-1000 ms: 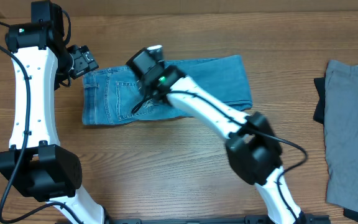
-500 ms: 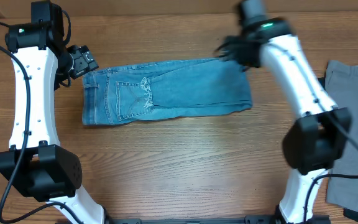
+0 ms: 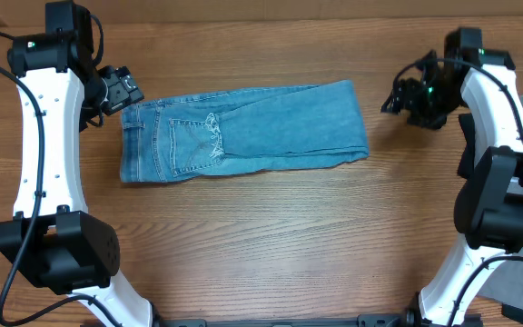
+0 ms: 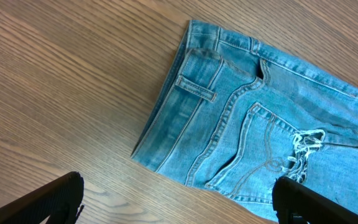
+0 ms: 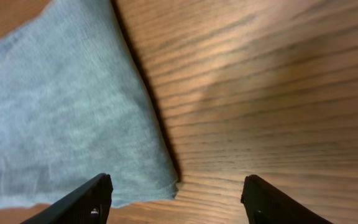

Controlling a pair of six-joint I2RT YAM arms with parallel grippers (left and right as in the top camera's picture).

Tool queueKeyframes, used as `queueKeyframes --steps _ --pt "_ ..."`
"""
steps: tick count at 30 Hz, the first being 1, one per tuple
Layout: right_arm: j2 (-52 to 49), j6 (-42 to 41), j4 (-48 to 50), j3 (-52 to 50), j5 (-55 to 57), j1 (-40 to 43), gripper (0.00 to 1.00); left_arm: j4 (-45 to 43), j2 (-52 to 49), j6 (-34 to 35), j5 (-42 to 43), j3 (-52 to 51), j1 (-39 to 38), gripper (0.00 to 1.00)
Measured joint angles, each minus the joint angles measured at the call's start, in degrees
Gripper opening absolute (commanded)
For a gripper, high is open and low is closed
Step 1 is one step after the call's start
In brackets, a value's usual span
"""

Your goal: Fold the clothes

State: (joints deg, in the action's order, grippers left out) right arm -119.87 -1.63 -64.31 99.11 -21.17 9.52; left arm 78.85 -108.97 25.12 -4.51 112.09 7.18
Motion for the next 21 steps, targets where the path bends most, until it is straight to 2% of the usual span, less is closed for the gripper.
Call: queueKeyframes --steps 8,21 --pt "0.00 5.42 9.68 -12.24 -13.60 4.52 0.74 0.00 -0.02 0.00 0.00 0.02 0.00 1.00" --pt "0.02 6.43 24.68 -23.54 -23.39 2.43 0.75 0.00 -0.02 0.00 0.00 0.02 0.00 1.00"
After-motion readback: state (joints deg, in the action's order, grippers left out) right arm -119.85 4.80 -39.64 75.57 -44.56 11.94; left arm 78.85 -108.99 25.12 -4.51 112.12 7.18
